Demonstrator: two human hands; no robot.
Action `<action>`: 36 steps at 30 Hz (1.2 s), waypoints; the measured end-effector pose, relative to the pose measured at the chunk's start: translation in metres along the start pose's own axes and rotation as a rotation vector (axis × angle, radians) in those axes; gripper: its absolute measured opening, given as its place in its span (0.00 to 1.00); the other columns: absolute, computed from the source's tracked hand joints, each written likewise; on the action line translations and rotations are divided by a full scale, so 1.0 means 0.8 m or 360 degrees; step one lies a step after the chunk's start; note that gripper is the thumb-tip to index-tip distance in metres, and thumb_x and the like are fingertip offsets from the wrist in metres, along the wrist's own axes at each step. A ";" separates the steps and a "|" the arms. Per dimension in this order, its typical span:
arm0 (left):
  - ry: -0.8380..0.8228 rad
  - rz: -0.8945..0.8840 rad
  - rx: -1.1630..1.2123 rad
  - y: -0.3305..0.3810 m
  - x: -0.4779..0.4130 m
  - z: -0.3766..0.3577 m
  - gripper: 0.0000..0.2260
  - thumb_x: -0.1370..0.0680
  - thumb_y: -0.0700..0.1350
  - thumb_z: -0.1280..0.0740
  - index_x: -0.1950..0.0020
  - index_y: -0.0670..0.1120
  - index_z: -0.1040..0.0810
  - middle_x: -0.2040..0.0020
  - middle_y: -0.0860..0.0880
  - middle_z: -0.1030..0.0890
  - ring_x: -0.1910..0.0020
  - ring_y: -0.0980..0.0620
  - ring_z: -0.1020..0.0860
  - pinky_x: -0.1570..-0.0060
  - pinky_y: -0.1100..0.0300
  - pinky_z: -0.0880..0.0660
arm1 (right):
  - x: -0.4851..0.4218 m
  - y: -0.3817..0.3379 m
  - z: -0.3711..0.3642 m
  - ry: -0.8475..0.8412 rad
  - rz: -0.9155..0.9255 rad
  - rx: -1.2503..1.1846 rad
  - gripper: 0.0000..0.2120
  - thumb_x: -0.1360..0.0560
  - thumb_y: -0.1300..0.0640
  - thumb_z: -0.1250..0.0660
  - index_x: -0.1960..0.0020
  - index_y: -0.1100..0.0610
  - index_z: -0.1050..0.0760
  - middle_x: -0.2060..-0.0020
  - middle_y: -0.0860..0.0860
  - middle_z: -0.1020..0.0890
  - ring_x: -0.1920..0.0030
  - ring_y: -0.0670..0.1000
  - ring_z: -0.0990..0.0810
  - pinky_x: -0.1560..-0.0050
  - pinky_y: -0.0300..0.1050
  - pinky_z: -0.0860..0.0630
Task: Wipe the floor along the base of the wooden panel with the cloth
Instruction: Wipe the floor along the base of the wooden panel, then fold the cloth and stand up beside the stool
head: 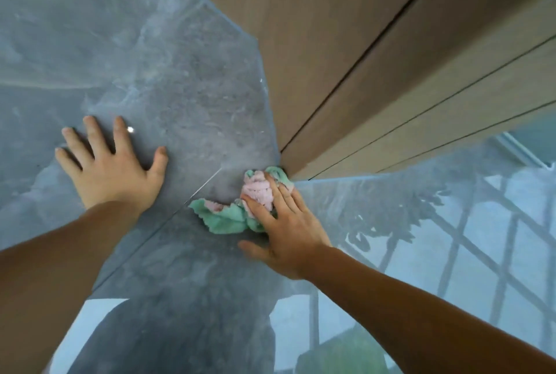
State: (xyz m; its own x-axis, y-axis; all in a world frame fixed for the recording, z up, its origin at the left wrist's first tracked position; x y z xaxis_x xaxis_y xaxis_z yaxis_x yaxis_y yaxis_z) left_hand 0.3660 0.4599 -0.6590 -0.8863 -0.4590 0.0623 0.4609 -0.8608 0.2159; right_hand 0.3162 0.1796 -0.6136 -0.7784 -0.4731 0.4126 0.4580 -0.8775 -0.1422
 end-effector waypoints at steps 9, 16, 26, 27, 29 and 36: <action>-0.0191 -0.0092 0.0011 0.069 0.056 -0.002 0.46 0.30 0.68 0.43 0.21 0.39 0.41 0.20 0.32 0.43 0.22 0.26 0.49 0.27 0.27 0.54 | 0.051 0.117 -0.007 -0.0103 -0.0072 0.0325 0.36 0.25 0.30 0.60 0.22 0.45 0.53 0.21 0.58 0.46 0.21 0.57 0.50 0.22 0.60 0.59; -0.0401 -0.0690 0.0018 0.162 0.140 -0.007 0.35 0.29 0.63 0.42 0.29 0.42 0.29 0.24 0.36 0.35 0.25 0.29 0.41 0.27 0.32 0.47 | 0.113 0.239 -0.015 0.0124 -0.1381 -0.0234 0.39 0.27 0.28 0.52 0.22 0.45 0.54 0.21 0.57 0.46 0.21 0.60 0.53 0.22 0.60 0.56; -0.0916 0.0052 0.0858 0.251 0.211 0.015 0.22 0.21 0.55 0.40 0.35 0.41 0.24 0.33 0.35 0.24 0.32 0.35 0.28 0.33 0.48 0.35 | 0.068 0.053 -0.009 0.0044 -0.0525 -0.0722 0.32 0.26 0.51 0.34 0.24 0.49 0.38 0.24 0.57 0.37 0.22 0.62 0.47 0.23 0.57 0.50; -0.1095 0.0219 0.0877 0.236 0.225 0.032 0.20 0.21 0.55 0.41 0.39 0.42 0.21 0.35 0.36 0.22 0.35 0.37 0.25 0.36 0.49 0.31 | 0.086 0.018 -0.005 -0.0094 -0.0389 -0.0741 0.28 0.26 0.53 0.34 0.27 0.52 0.33 0.27 0.57 0.30 0.24 0.60 0.42 0.24 0.54 0.47; -0.1425 0.0611 0.0999 0.202 0.269 0.086 0.15 0.22 0.54 0.39 0.56 0.46 0.18 0.47 0.39 0.16 0.51 0.40 0.18 0.52 0.52 0.23 | 0.143 -0.037 0.013 -0.0250 -0.0394 -0.0968 0.23 0.27 0.56 0.32 0.32 0.51 0.26 0.33 0.57 0.24 0.30 0.60 0.31 0.28 0.50 0.37; -0.2099 0.1112 0.1182 0.165 0.411 0.354 0.15 0.25 0.54 0.37 0.64 0.49 0.16 0.69 0.47 0.18 0.75 0.50 0.22 0.71 0.63 0.26 | 0.398 -0.126 0.215 -0.0170 -0.0584 -0.1650 0.23 0.31 0.68 0.35 0.40 0.51 0.19 0.40 0.55 0.18 0.41 0.57 0.21 0.37 0.48 0.25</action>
State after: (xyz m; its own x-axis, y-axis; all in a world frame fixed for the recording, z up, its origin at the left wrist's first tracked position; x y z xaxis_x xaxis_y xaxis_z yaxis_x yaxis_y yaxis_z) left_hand 0.1224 0.2573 -0.3343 -0.1383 0.1362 0.9810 0.9804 -0.1212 0.1551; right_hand 0.0961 0.1308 -0.3132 -0.7293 -0.2050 0.6527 -0.4141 -0.6271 -0.6598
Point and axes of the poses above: each hand's wrist, its own x-axis away from the middle knuckle, its own z-axis out of the back of the hand, y = z × x, the point moved 2 cm from there along -x, towards the middle knuckle
